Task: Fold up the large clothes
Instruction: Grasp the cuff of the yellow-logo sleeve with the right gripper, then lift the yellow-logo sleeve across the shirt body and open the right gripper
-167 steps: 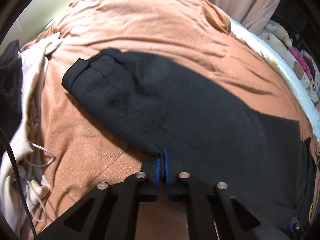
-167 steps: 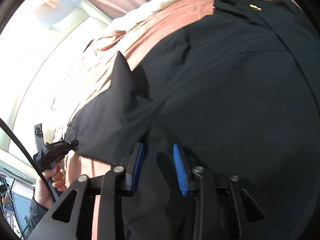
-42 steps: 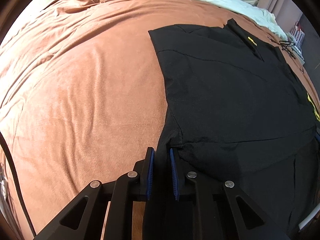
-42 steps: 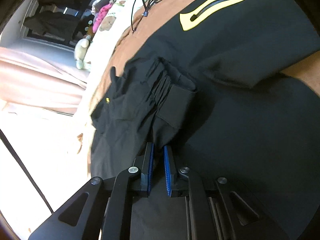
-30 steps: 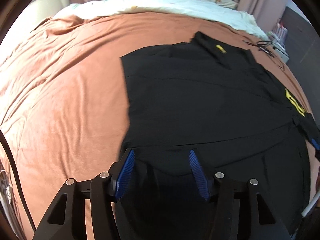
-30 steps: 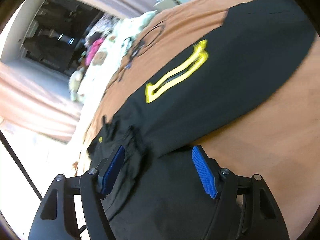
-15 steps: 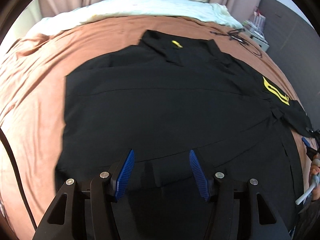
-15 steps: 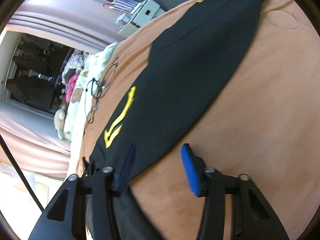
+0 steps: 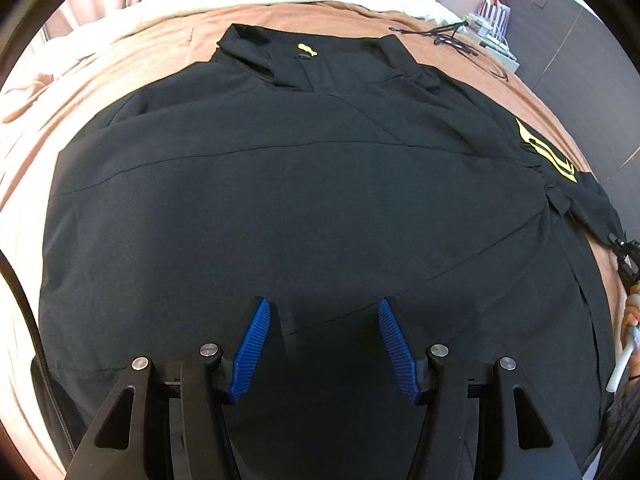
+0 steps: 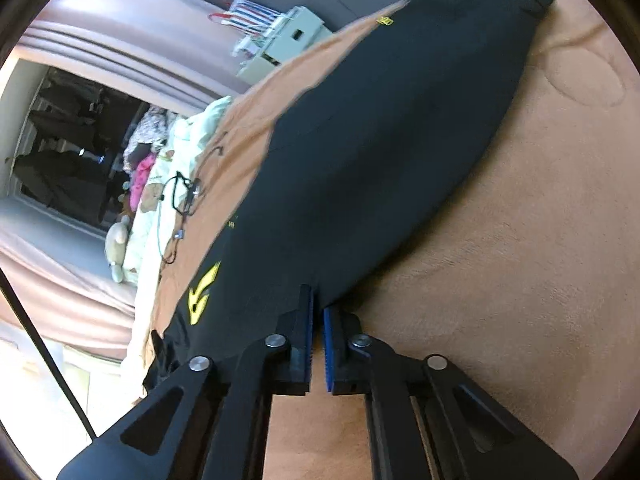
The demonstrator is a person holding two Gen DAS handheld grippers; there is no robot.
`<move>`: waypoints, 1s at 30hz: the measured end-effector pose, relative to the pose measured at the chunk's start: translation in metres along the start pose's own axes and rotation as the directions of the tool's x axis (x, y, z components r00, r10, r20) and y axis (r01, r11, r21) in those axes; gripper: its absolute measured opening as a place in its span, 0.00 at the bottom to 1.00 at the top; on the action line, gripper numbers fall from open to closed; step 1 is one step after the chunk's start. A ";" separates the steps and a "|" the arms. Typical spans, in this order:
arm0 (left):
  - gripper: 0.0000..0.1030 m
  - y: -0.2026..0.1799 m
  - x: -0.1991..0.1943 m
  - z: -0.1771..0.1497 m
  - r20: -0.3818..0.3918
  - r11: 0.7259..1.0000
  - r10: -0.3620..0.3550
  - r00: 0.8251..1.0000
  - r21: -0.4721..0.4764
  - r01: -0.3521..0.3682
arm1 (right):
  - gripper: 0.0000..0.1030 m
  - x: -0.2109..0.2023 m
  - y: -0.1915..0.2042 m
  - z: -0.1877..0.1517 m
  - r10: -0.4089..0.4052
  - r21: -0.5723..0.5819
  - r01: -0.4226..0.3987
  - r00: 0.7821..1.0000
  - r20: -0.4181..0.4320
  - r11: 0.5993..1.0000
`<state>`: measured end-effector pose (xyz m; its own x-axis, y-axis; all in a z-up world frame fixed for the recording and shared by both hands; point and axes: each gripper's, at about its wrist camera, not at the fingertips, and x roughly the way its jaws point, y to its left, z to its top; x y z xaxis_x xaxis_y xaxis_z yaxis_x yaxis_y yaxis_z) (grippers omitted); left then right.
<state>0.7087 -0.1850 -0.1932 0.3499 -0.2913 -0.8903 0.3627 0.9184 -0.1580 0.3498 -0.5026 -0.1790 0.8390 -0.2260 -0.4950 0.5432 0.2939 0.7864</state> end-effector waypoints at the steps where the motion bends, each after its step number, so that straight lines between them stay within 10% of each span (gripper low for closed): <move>1: 0.57 0.002 -0.001 0.000 0.003 1.000 -0.006 1.000 -0.005 0.006 | 0.00 -0.003 0.008 0.000 0.008 -0.025 -0.008 1.000 0.014 1.000; 15: 0.57 0.039 -0.053 -0.006 0.059 0.997 -0.024 0.998 -0.070 0.028 | 0.00 -0.047 0.161 -0.064 0.204 -0.298 -0.194 0.979 0.002 0.935; 30: 0.57 0.078 -0.107 -0.033 0.081 0.995 0.024 0.996 -0.101 -0.015 | 0.00 -0.010 0.245 -0.163 0.274 -0.389 -0.375 0.917 -0.290 0.841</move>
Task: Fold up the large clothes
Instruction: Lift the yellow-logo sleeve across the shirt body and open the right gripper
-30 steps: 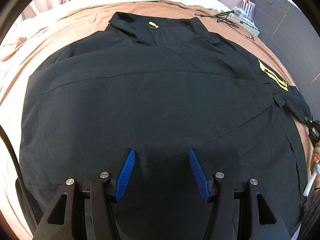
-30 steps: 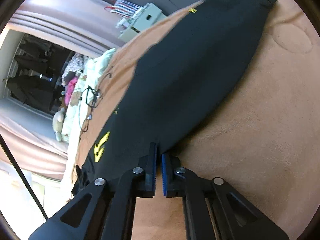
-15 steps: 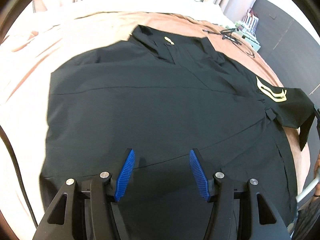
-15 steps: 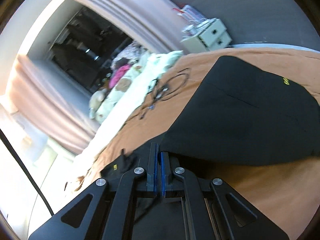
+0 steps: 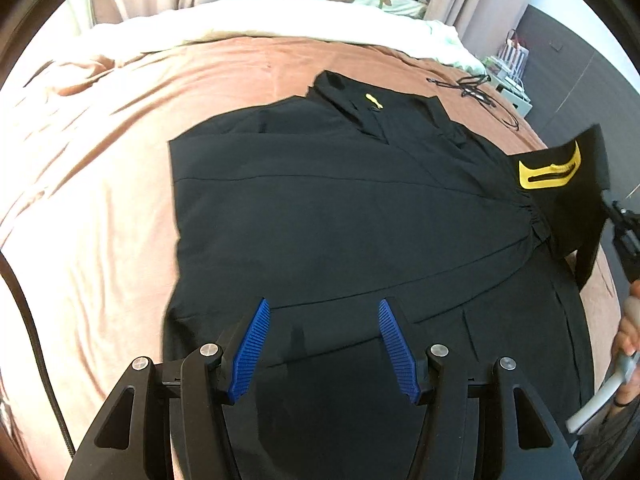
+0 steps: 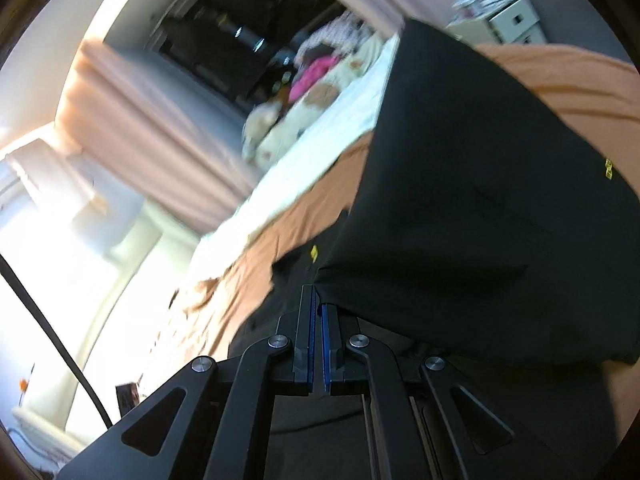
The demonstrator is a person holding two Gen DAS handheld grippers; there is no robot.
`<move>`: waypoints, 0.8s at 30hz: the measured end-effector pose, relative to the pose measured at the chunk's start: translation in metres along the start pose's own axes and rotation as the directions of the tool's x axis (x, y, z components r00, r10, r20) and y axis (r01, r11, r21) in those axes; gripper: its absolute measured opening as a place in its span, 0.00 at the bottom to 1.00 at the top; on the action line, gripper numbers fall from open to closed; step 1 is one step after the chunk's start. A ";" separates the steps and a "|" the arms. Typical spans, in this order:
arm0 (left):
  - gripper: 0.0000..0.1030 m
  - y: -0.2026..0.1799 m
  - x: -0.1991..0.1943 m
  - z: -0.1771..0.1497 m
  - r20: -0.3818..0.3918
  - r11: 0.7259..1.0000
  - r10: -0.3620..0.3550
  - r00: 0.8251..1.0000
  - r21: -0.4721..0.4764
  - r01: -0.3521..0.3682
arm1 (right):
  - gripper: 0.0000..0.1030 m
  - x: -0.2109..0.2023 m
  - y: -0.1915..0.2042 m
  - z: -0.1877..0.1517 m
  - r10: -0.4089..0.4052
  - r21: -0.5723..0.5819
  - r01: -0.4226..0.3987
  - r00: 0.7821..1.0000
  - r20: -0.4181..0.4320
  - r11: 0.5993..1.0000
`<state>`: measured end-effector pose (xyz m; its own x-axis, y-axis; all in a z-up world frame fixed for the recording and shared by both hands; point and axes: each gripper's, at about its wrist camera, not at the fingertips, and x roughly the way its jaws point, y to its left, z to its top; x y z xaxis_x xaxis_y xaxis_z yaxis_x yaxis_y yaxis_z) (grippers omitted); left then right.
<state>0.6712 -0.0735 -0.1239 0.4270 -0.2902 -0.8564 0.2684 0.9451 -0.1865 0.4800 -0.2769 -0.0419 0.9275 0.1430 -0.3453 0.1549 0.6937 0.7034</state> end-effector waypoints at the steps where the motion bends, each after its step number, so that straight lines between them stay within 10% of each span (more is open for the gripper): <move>1: 0.57 0.003 -0.005 -0.001 0.002 1.000 0.005 1.000 -0.003 -0.005 | 0.00 0.006 -0.002 0.007 0.001 -0.009 -0.001 1.000 -0.027 1.000; 13: 0.57 0.011 -0.041 -0.014 0.019 1.000 0.023 1.000 -0.014 -0.023 | 0.01 0.092 0.025 -0.017 -0.127 -0.161 0.067 0.910 -0.396 0.985; 17: 0.57 0.005 -0.048 -0.016 0.026 1.000 0.018 1.000 -0.006 -0.018 | 0.73 0.059 -0.003 0.001 -0.064 -0.070 0.042 0.934 -0.351 0.997; 24: 0.57 -0.007 -0.031 -0.014 0.014 1.000 -0.008 1.000 0.001 0.008 | 0.74 -0.024 -0.092 0.038 -0.120 0.165 0.150 0.976 -0.179 0.975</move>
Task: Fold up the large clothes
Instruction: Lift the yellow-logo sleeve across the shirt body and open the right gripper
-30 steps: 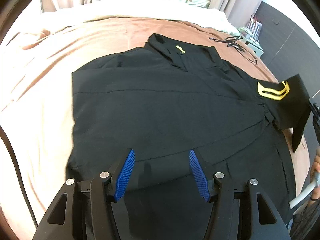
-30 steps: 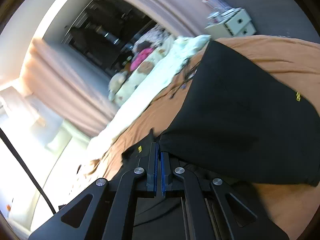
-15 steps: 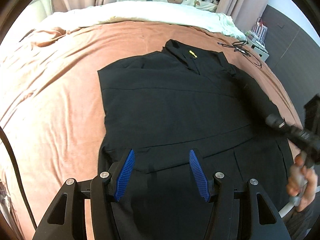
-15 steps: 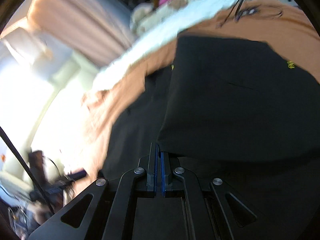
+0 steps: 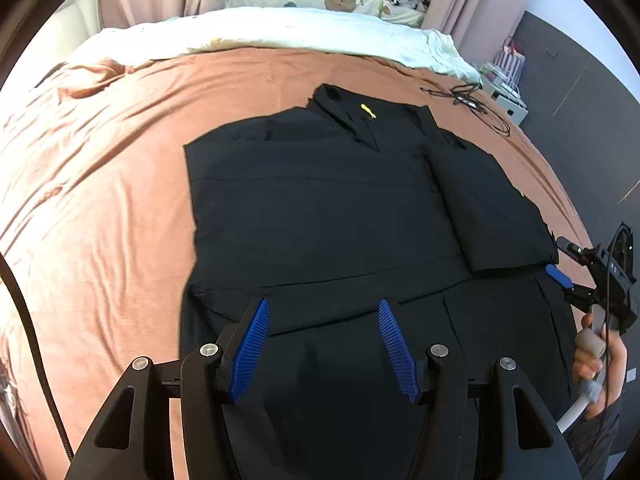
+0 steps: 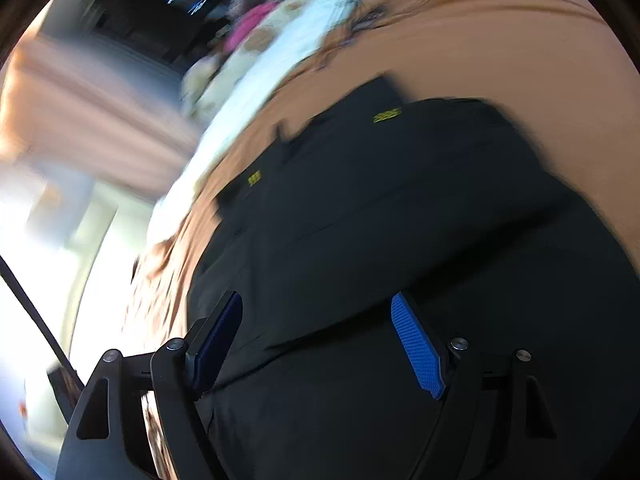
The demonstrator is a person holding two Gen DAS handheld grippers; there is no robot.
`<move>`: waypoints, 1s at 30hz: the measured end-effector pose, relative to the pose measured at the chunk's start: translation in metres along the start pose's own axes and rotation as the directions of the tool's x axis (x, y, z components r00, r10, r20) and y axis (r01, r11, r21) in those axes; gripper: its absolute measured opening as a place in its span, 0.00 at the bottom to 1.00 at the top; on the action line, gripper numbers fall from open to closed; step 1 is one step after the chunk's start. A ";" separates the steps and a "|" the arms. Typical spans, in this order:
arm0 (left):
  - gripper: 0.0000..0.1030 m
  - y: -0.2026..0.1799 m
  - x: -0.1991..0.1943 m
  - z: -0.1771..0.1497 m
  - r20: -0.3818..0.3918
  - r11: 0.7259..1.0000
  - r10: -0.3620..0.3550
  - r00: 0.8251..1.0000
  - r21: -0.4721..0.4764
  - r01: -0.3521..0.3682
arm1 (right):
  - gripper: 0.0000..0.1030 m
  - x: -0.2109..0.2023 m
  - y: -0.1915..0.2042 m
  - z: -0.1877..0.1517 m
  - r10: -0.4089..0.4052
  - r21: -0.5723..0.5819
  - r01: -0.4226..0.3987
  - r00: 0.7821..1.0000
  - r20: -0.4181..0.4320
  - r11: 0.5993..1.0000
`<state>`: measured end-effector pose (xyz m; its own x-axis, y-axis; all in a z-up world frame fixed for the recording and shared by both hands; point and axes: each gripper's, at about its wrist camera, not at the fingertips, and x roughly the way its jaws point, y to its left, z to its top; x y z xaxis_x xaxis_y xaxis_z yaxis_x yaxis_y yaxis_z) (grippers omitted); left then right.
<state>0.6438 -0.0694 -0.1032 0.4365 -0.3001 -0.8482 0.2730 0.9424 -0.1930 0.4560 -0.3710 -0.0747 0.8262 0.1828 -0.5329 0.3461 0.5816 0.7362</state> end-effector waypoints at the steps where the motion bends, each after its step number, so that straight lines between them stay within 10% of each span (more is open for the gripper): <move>1: 0.57 -0.002 0.005 0.001 -0.005 1.000 -0.003 1.000 0.003 0.003 | 0.74 -0.005 -0.011 0.002 -0.010 0.039 0.009 1.000 0.018 0.999; 6: 0.57 -0.007 0.031 0.002 -0.033 1.000 -0.018 0.999 0.005 0.019 | 0.57 -0.012 -0.050 0.006 -0.057 0.179 0.045 0.996 0.064 0.983; 11: 0.57 -0.002 0.047 0.000 -0.050 1.000 -0.017 0.999 0.002 0.017 | 0.13 -0.009 -0.046 -0.004 -0.104 0.244 0.064 0.982 0.157 0.968; 18: 0.57 0.018 0.040 -0.006 -0.041 1.000 -0.007 0.999 -0.022 0.007 | 0.05 0.012 0.012 -0.040 -0.144 0.158 0.105 0.954 0.262 0.982; 30: 0.57 0.077 -0.014 -0.030 -0.017 0.995 0.057 0.998 -0.080 -0.059 | 0.05 0.029 0.123 -0.086 0.171 -0.142 -0.143 0.961 0.216 0.980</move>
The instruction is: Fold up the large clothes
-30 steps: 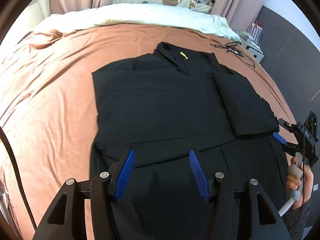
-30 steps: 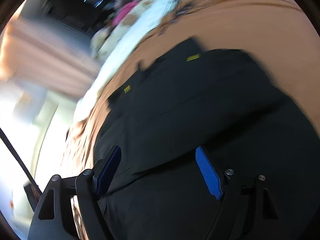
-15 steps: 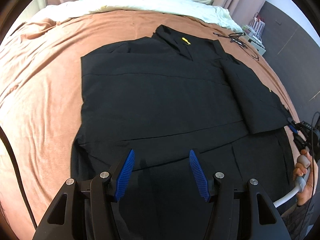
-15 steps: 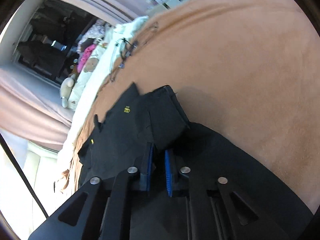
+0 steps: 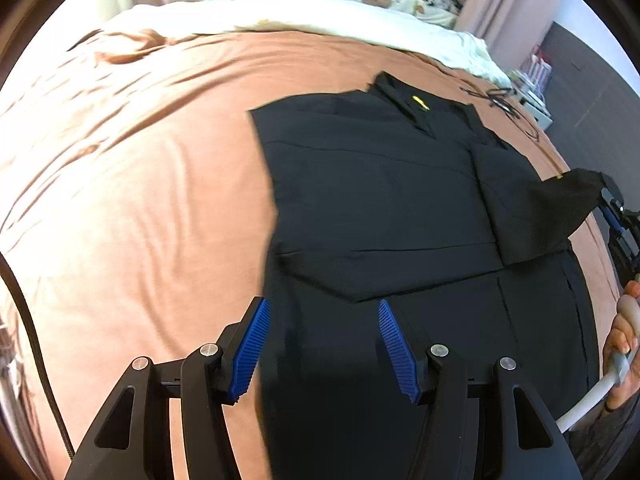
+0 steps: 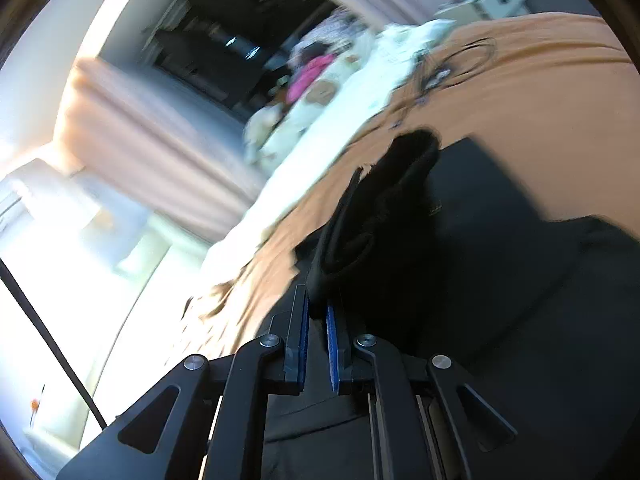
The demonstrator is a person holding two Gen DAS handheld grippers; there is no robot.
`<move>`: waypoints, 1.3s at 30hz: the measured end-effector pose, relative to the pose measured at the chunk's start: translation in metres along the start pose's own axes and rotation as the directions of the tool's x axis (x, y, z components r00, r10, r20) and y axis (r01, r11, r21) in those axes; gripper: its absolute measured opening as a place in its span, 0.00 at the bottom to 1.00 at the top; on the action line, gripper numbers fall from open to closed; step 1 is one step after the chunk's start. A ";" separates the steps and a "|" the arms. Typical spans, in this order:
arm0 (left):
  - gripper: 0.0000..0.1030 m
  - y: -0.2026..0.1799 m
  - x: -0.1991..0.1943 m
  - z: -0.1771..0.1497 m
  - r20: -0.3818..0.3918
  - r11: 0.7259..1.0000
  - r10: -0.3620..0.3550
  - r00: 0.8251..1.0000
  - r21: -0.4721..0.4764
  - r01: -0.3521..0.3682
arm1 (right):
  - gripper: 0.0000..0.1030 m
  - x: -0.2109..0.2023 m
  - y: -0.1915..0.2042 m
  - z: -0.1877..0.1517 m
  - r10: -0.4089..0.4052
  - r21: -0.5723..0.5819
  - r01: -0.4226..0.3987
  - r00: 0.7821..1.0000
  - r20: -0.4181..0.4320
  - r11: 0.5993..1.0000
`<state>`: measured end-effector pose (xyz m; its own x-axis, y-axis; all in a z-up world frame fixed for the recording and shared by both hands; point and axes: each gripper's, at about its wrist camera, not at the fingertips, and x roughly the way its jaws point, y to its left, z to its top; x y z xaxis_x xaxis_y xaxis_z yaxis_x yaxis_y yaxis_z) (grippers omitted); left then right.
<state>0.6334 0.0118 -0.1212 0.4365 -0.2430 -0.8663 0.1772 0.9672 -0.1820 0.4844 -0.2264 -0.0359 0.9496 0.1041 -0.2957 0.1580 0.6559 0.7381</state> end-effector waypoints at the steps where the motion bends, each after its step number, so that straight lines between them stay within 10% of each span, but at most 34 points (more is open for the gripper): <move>1: 0.57 0.008 -0.006 -0.003 0.003 1.000 0.011 1.000 -0.006 -0.011 | 0.05 0.009 0.013 -0.007 0.027 -0.018 -0.027 0.999 -0.022 0.999; 11: 0.57 0.052 -0.036 -0.023 0.008 0.996 0.064 0.998 -0.054 -0.064 | 0.05 0.067 0.087 -0.083 0.128 -0.123 -0.165 0.956 -0.265 0.979; 16: 0.57 0.066 -0.041 -0.030 0.005 0.995 0.075 0.997 -0.070 -0.075 | 0.08 0.106 0.116 -0.118 0.020 -0.180 -0.099 0.918 -0.395 0.979; 19: 0.57 0.070 -0.040 -0.030 -0.002 0.994 0.080 0.997 -0.081 -0.080 | 0.42 0.123 0.125 -0.126 0.014 -0.183 -0.110 0.889 -0.458 0.977; 21: 0.57 0.068 -0.039 -0.028 0.001 0.994 0.068 0.998 -0.087 -0.068 | 0.75 0.122 0.119 -0.109 0.060 -0.183 -0.160 0.887 -0.458 0.970; 39: 0.57 -0.010 0.030 0.012 -0.002 0.998 -0.046 0.999 -0.033 0.046 | 0.68 -0.015 -0.009 -0.017 -0.135 -0.013 0.137 0.952 -0.273 0.990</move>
<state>0.6549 -0.0064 -0.1399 0.4260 -0.2873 -0.8579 0.1681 0.9569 -0.2369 0.4644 -0.2213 -0.0486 0.8092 0.2144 -0.5471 0.2832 0.6736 0.6827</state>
